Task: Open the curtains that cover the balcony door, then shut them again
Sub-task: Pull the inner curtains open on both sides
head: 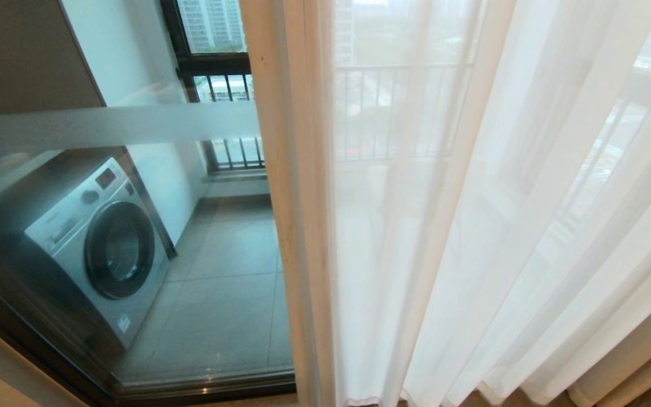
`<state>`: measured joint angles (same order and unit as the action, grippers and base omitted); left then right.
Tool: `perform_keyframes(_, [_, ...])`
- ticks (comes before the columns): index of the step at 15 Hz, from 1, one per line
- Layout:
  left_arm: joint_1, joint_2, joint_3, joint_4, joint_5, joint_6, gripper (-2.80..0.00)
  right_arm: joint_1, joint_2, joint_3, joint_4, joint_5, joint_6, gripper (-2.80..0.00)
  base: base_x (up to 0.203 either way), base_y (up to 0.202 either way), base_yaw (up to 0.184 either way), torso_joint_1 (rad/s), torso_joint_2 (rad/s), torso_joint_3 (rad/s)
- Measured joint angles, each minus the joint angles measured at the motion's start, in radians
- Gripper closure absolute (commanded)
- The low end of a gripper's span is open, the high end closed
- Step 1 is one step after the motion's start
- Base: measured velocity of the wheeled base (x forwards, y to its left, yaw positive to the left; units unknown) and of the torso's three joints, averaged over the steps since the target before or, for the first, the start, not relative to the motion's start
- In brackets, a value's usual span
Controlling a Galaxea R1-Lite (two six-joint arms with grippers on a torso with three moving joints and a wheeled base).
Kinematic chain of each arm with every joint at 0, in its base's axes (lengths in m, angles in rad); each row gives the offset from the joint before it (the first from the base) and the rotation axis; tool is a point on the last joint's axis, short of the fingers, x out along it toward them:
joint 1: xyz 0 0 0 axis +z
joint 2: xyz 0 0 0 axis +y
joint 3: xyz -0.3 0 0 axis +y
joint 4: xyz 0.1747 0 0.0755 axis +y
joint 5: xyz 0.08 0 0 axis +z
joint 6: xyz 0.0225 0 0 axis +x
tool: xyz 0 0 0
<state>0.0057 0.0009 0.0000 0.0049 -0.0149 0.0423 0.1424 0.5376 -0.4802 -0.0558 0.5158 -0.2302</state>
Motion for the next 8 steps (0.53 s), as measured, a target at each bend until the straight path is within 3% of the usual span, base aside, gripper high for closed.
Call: perform_keyframes(8, [0.000,0.000,0.000,0.000,0.000,0.000,0.00,0.112,0.566,-0.403,-0.130,0.030,-0.004,0.00,0.000,0.000,0.000,0.000,0.00,0.000])
